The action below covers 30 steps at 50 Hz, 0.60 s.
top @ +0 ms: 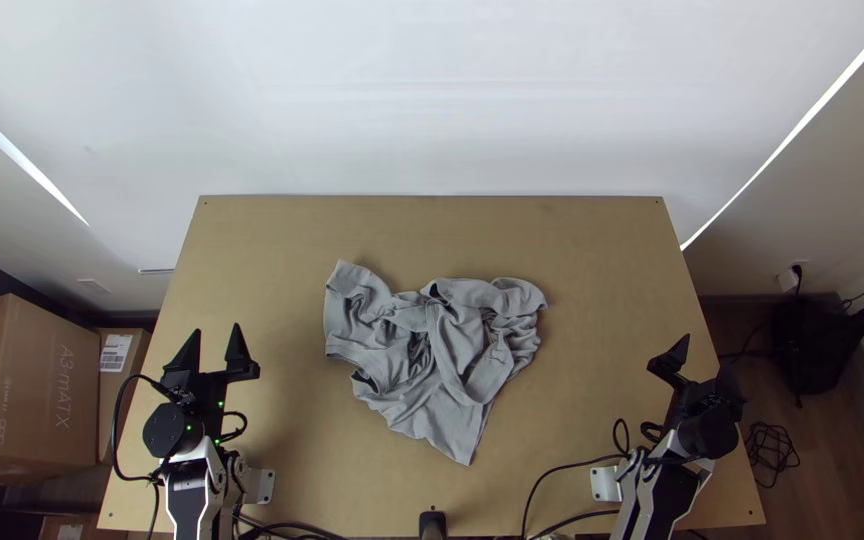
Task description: Fold the t-shirt
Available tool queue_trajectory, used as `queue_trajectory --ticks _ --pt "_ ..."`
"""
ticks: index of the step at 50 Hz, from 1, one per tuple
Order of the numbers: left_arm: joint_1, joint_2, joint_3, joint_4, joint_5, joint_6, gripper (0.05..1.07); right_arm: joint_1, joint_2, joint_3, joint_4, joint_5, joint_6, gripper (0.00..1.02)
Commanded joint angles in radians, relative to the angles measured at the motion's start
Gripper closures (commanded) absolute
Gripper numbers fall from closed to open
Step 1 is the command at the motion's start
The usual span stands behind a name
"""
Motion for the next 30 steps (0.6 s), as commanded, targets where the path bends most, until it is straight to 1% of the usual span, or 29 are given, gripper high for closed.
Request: queue_trajectory --ticks 1,21,22,27,30 --pt "0.007 -0.006 -0.037 -0.027 0.001 -0.008 0.1 -0.006 -0.006 -0.011 -0.011 0.006 0.016 0.03" --pt "0.007 -0.006 -0.037 -0.027 0.001 -0.008 0.1 -0.006 -0.006 -0.011 -0.011 0.006 0.019 0.03" --pt "0.007 -0.006 -0.037 -0.027 0.001 -0.008 0.1 0.002 -0.006 -0.011 -0.011 0.004 0.027 0.03" --pt "0.007 -0.006 -0.037 -0.027 0.001 -0.008 0.1 0.037 -0.005 -0.011 -0.013 0.006 0.02 0.03" --pt "0.001 -0.006 -0.037 -0.027 0.001 -0.025 0.1 0.057 -0.006 -0.011 -0.013 0.006 0.027 0.03"
